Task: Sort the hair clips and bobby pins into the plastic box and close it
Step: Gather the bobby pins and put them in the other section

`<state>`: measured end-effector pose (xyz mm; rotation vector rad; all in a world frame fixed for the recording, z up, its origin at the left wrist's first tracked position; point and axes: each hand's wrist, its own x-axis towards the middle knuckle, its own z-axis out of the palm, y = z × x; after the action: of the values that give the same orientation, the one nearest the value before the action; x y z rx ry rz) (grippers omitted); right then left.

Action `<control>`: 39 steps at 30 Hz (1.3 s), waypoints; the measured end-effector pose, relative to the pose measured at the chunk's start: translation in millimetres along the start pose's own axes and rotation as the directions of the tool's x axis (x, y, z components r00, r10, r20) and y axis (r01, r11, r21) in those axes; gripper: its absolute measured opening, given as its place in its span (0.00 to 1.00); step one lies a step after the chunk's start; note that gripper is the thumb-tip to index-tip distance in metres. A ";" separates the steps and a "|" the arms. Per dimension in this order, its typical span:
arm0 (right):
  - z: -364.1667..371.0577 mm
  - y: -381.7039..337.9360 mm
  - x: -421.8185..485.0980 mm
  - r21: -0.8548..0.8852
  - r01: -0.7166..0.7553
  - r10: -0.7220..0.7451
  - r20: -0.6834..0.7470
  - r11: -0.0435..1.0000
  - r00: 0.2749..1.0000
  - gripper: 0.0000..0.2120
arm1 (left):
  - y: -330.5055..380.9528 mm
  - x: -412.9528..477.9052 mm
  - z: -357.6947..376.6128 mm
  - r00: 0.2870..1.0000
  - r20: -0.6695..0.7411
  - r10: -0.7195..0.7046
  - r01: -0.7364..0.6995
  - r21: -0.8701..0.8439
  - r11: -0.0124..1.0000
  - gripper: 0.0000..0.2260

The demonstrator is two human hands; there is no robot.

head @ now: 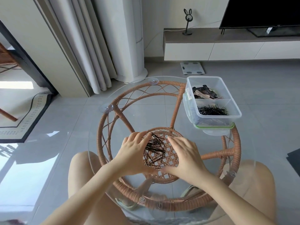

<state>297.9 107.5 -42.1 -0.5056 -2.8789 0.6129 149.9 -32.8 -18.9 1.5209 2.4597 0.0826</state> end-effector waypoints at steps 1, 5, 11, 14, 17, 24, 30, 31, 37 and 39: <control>0.7 -1.9 7.6 -0.014 0.010 -0.010 -0.023 1.000 1.000 0.51 | -1.5 4.5 -3.4 1.000 -0.007 0.005 -0.005 -0.001 1.000 0.52; -6.5 -7.7 37.4 -0.079 0.065 -0.062 0.043 0.995 0.997 0.48 | -5.5 20.7 -21.1 0.999 0.018 0.049 -0.048 -0.035 0.998 0.41; -16.0 -17.9 58.7 0.036 0.083 -0.087 0.128 0.996 0.988 0.19 | -5.7 29.9 -33.1 0.996 0.043 0.082 -0.079 -0.071 0.994 0.19; -17.6 -22.2 61.0 0.021 0.114 -0.116 0.157 0.993 0.981 0.13 | -7.3 31.2 -32.4 0.997 0.032 0.065 -0.062 -0.083 0.995 0.16; -20.4 -27.1 62.2 -0.039 0.165 -0.154 0.200 0.985 0.967 0.11 | -8.7 31.9 -31.5 0.999 0.016 0.050 -0.048 -0.113 0.992 0.14; -17.5 -22.1 61.0 -0.048 0.196 -0.188 0.137 0.979 0.972 0.07 | -14.3 27.5 -29.1 0.999 -0.047 0.005 -0.020 -0.302 0.953 0.16; -24.9 -15.5 61.7 0.003 0.167 -0.167 0.054 0.986 0.984 0.10 | -21.1 23.3 -31.5 1.000 -0.024 -0.018 0.009 -0.326 0.945 0.22; -28.4 -13.9 61.6 0.010 0.166 -0.166 0.042 0.986 0.985 0.10 | -21.2 23.2 -31.5 1.000 -0.020 -0.019 0.011 -0.325 0.946 0.22; -70.9 -4.3 56.7 0.028 0.157 -0.155 -0.067 0.987 0.986 0.10 | -10.6 27.3 -30.2 1.000 -0.023 0.021 -0.026 -0.249 0.968 0.29; -91.4 0.6 54.3 0.047 0.138 -0.132 -0.117 0.989 0.984 0.08 | -2.5 31.5 -28.0 0.999 -0.011 0.033 -0.034 -0.188 0.982 0.29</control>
<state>267.4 161.0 44.6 -0.3223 -2.7534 0.6179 127.6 -3.7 2.1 1.4829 2.3561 0.3181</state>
